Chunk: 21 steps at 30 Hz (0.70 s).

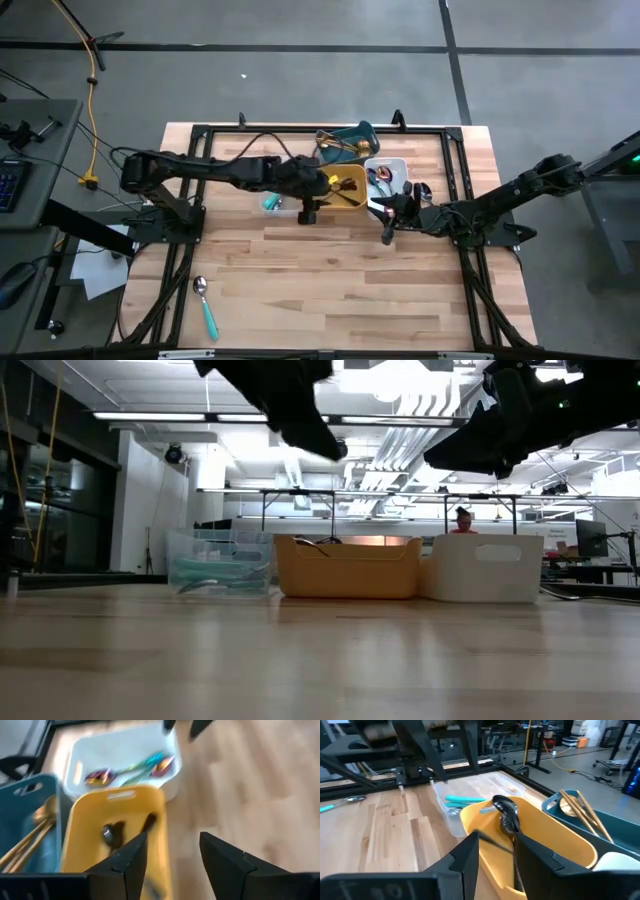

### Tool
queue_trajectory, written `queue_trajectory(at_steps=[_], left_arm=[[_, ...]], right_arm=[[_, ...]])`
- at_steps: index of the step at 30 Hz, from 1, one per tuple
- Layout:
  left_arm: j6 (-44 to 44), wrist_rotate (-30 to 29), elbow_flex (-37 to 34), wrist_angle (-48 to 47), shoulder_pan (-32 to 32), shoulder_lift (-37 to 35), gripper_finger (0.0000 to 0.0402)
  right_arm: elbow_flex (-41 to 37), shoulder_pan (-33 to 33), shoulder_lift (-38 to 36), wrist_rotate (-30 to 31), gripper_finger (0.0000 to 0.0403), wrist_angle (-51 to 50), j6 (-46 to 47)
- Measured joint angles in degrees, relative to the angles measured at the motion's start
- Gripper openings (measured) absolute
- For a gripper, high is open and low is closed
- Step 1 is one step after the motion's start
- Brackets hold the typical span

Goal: Sort silverware by color (type)
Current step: Put the silver spoon into the orange bin

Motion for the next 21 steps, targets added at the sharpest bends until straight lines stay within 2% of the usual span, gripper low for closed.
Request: queue_trajectory(at_steps=[4, 9, 15, 18, 21], left_arm=[[-3.9, 5.5, -7.2, 9.4, -0.2, -5.4, 0.017], [-8.8, 5.8, -23.1, 29.0, -2.1, -13.7, 0.017], [-11.8, 2.3, -39.9, 52.4, -5.8, -21.3, 0.017], [-11.5, -2.0, -45.5, 62.6, -7.4, -22.8, 0.017], [-9.6, -5.6, -49.1, 71.2, -8.3, -22.7, 0.017]], right_arm=[[0.0, 0.0, 0.0, -3.3, 0.0119, 0.0, 0.0], [0.0, 0.0, 0.0, -9.8, 0.0119, 0.1, 1.1], [0.0, 0.0, 0.0, -10.4, 0.0119, 1.0, 0.1], [0.0, 0.0, 0.0, -10.3, 0.0119, 1.3, 1.7], [1.7, -1.3, -0.2, -7.2, 0.0119, 0.3, 6.0]])
